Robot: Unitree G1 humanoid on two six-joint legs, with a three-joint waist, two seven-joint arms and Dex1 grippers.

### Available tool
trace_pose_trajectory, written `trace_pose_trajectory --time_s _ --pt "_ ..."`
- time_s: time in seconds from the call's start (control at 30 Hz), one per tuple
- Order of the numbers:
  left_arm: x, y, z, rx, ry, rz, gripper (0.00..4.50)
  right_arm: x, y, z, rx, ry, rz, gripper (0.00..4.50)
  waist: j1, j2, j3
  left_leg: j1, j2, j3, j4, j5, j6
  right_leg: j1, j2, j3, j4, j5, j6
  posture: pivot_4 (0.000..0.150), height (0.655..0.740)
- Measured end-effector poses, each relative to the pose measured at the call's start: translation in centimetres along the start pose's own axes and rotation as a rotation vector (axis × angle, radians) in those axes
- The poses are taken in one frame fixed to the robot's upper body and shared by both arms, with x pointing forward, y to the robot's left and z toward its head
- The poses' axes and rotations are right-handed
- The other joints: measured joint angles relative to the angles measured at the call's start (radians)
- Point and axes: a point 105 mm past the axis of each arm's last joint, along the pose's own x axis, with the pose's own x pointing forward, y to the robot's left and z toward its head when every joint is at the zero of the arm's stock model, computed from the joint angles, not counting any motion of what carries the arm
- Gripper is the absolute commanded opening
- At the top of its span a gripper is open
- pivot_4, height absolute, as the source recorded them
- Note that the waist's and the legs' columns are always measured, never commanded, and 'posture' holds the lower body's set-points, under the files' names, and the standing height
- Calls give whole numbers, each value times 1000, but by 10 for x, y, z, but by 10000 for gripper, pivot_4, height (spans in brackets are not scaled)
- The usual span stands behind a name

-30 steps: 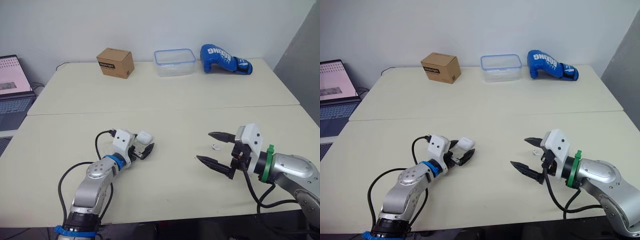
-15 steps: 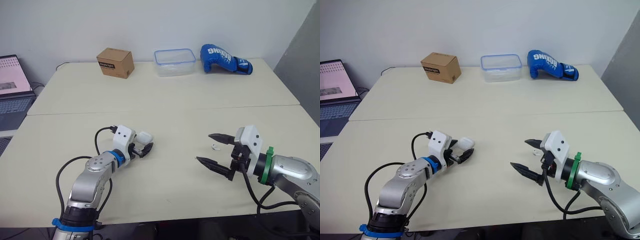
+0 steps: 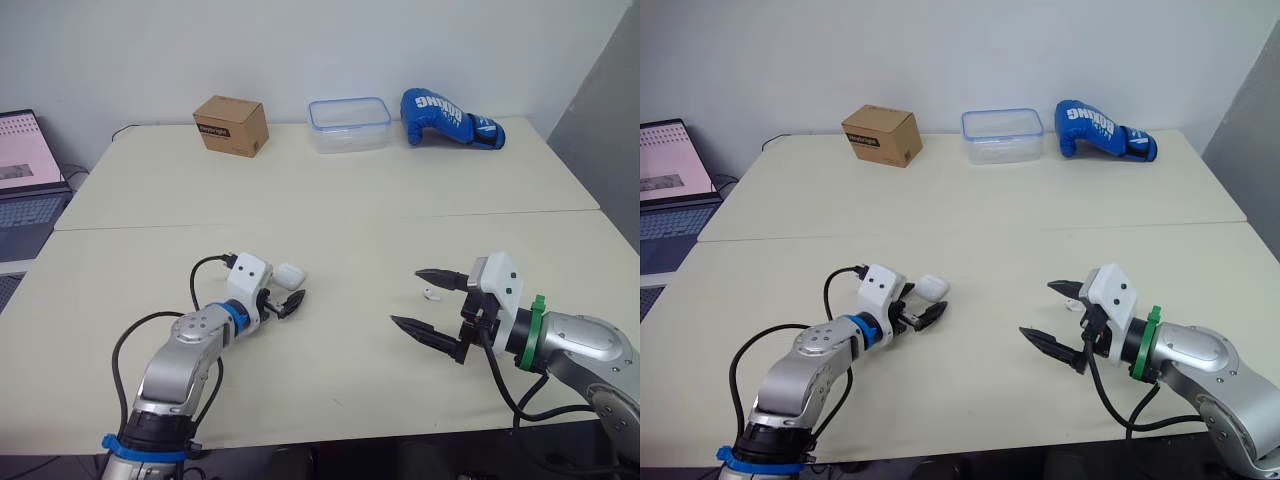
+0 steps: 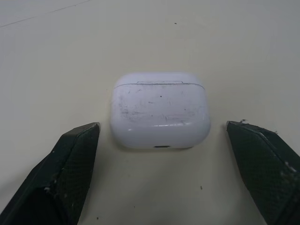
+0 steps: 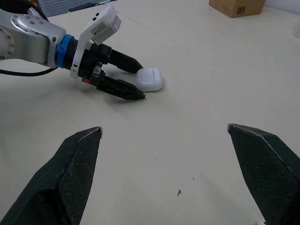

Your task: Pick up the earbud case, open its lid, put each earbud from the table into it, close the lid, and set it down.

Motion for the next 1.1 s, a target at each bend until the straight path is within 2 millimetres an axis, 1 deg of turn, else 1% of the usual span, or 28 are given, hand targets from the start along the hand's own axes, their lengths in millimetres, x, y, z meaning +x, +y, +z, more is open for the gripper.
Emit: trace_pose_trajectory --time_s 0.5,0.53,0.57,0.67,0.7,1.1 --pt "5 1 2 21 12 -2 44996 -1 0 -2 9 6 -11 44918 1 0 0 0 0 0 0 0 0 0 0 0 0 0 0 1500 7307" --pt "6 1 2 20 12 -2 41046 -1 0 -2 9 6 -12 45000 1 0 0 0 0 0 0 0 0 0 0 0 0 0 0 1500 7307" --pt "6 1 2 20 13 1 38847 -1 0 -3 10 7 -13 45000 1 0 0 0 0 0 0 0 0 0 0 0 0 0 0 1500 7307" --pt "6 2 2 17 15 4 29630 -1 -1 -3 11 8 -17 45000 1 0 0 0 0 0 0 0 0 0 0 0 0 0 0 1500 7307" --pt "7 1 3 14 15 4 27222 -1 -1 -3 11 8 -18 45000 1 0 0 0 0 0 0 0 0 0 0 0 0 0 0 1500 7307" --pt "8 1 3 15 17 5 27133 -2 0 -8 25 21 -23 45000 2 0 0 0 0 0 0 0 0 0 0 0 0 0 0 1500 7307"
